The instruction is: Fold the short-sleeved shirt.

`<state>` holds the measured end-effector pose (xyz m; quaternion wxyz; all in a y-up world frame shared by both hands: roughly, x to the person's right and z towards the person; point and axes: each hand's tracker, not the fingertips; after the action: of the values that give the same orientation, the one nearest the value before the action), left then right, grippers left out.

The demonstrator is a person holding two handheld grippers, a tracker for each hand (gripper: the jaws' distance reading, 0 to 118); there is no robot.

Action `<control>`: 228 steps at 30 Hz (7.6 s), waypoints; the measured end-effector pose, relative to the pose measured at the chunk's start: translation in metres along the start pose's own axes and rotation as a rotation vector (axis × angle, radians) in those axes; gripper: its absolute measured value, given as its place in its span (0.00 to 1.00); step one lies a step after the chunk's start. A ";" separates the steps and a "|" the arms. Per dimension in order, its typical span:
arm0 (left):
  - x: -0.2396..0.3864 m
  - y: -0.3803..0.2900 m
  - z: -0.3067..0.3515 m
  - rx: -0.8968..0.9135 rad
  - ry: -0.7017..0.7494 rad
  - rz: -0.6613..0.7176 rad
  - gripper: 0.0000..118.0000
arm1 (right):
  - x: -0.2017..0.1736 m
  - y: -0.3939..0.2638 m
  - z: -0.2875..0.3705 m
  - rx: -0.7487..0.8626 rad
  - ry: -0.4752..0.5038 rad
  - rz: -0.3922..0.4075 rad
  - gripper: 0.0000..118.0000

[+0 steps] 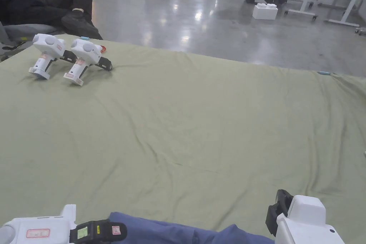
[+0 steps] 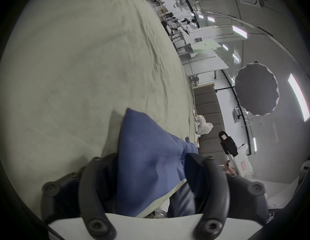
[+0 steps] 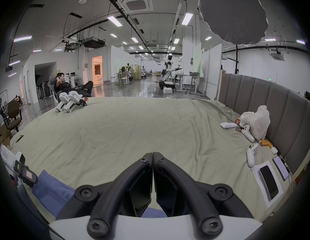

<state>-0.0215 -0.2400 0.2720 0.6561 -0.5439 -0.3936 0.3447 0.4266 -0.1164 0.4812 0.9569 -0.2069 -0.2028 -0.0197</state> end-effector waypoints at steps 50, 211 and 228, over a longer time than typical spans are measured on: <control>0.225 -0.049 -0.098 -0.027 0.576 -0.541 0.09 | 0.015 -0.004 -0.005 -0.010 0.012 -0.045 0.00; 0.048 0.117 0.222 0.436 0.819 -0.093 0.24 | 0.037 0.083 -0.017 0.109 -0.069 0.015 0.00; 0.148 0.094 0.190 0.703 1.072 -0.532 0.63 | 0.027 0.078 -0.018 0.082 -0.030 -0.023 0.00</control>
<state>-0.1260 -0.0097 0.2194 0.9595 -0.2794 -0.0001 -0.0371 0.4674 -0.0509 0.4467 0.9611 -0.1656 -0.2202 -0.0192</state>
